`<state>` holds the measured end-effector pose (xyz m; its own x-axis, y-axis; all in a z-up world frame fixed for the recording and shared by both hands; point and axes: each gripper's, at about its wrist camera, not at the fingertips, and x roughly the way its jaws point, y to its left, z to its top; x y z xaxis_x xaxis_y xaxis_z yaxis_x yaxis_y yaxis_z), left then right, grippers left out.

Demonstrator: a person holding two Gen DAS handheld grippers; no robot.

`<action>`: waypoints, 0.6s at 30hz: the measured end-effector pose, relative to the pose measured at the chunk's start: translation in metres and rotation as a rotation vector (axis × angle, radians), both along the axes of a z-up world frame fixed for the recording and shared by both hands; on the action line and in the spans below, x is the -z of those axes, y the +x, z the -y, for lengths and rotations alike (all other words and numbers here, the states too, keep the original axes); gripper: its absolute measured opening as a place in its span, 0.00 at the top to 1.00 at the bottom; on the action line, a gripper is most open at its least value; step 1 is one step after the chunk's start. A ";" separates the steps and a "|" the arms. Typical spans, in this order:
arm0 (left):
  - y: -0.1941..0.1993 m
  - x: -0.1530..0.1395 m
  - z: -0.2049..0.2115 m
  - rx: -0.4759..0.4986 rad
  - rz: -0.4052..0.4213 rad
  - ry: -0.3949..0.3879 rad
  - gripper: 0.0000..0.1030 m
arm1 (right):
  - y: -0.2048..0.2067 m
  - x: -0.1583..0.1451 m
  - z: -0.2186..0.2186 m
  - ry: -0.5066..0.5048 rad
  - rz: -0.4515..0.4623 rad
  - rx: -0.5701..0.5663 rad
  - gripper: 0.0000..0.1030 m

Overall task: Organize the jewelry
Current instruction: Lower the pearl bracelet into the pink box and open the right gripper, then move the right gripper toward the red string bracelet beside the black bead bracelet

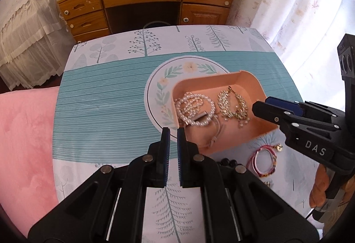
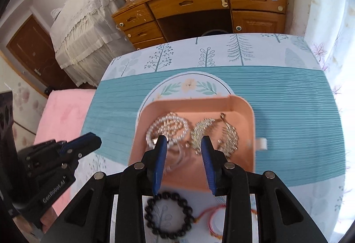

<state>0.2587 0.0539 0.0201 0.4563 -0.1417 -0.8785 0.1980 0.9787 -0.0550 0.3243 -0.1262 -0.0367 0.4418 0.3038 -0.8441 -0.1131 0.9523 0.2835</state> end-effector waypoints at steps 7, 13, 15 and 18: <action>-0.033 -0.005 0.008 0.029 -0.016 0.003 0.96 | -0.052 -0.013 0.028 -0.042 0.013 -0.013 0.69; -0.052 -0.003 0.013 0.041 -0.031 0.014 0.96 | -0.088 -0.009 0.056 -0.090 -0.009 -0.002 0.69; -0.057 0.001 0.015 0.046 -0.040 0.019 0.96 | -0.098 -0.006 0.065 -0.102 -0.026 0.007 0.69; -0.061 0.009 0.017 0.051 -0.055 0.028 0.96 | -0.108 0.002 0.075 -0.104 -0.052 0.014 0.69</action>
